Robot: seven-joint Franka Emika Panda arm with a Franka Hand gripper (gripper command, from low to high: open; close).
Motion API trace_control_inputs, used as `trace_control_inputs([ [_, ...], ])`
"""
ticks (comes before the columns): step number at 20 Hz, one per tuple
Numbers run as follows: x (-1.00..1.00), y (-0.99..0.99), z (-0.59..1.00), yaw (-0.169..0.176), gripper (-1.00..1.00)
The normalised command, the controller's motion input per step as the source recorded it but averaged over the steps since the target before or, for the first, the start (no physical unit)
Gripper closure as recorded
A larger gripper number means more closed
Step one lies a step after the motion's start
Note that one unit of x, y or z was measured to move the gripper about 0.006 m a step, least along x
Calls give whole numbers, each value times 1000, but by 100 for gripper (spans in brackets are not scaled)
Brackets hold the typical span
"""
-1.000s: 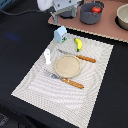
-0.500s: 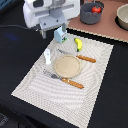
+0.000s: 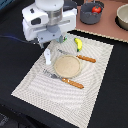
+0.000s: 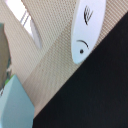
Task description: Interact with the objects in diverse but meaningful ways.
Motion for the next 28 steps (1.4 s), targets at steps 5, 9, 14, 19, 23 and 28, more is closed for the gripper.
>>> trace_control_inputs([
  [5,-474,-255,-425,-26,-100],
  [9,-681,-250,-234,-43,-100],
  [14,-679,-243,-261,-41,-100],
  [19,-585,-146,-354,-32,-100],
  [23,-399,0,-309,-27,-100],
  [28,-329,0,-304,-21,-100],
])
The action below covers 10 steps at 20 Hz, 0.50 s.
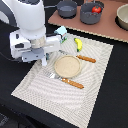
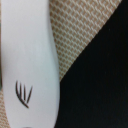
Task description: Interact with the objects in diverse but meaningful ways.
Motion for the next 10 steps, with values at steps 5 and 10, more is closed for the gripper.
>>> trace_control_inputs([
  [5,-257,0,-267,-23,100],
  [10,-209,0,-252,-17,100],
])
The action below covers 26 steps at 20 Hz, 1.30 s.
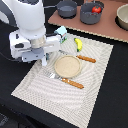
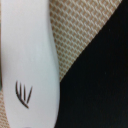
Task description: Interact with the objects in diverse but meaningful ways.
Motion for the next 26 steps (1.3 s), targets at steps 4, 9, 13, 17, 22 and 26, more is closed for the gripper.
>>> trace_control_inputs([
  [4,-181,0,-233,-13,100],
  [9,-179,0,-207,-5,100],
  [13,-222,104,78,6,100],
  [17,-309,261,395,18,100],
  [22,-314,231,263,49,100],
  [26,-319,89,69,35,100],
])
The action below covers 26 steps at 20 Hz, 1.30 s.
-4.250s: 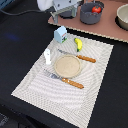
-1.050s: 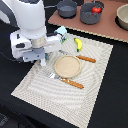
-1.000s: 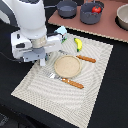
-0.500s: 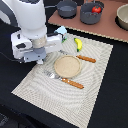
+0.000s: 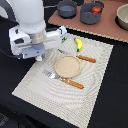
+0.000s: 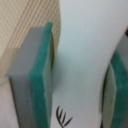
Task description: Interact with the objects in diverse but meaningful ways.
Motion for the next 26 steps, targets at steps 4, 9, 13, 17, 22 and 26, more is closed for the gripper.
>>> trace_control_inputs([
  [4,-208,46,84,25,100],
  [9,343,-16,443,4,100],
  [13,831,-169,890,0,100],
  [17,926,-196,874,0,100],
  [22,975,-118,859,0,100],
  [26,867,-39,249,-5,100],
])
